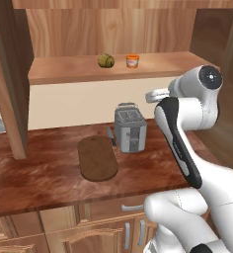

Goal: Pick the bread, place it on the cutting board, pick the jam, place it on the counter, and close the cabinet.

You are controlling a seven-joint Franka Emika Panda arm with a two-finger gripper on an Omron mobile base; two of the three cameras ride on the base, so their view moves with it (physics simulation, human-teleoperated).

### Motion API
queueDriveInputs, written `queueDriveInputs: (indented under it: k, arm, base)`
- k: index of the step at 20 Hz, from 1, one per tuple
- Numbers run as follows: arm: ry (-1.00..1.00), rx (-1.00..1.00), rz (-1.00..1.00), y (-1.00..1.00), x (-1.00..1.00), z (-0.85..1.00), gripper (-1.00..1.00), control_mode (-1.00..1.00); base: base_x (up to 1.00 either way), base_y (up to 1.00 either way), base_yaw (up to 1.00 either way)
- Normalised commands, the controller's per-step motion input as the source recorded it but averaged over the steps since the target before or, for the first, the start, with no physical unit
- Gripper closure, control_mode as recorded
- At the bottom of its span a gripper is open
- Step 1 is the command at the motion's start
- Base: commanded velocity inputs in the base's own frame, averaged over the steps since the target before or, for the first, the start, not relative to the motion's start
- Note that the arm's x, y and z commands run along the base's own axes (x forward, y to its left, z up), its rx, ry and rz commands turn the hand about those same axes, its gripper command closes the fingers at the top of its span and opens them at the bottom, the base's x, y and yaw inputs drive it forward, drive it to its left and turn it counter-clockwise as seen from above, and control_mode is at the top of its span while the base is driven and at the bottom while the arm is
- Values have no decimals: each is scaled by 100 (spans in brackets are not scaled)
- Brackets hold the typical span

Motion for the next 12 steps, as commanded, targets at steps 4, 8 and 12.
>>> queueDriveInputs:
  k: [4, 8, 12]
  arm:
    - [-3, 0, 0, 3, 0, 26, -100, -100]
    - [0, 0, 0, 8, 0, 27, -100, -100]
    - [0, 2, 0, 14, 0, 30, -100, -100]
  base:
    - [0, 0, 0]
    - [0, 0, 0]
    - [0, 0, 0]
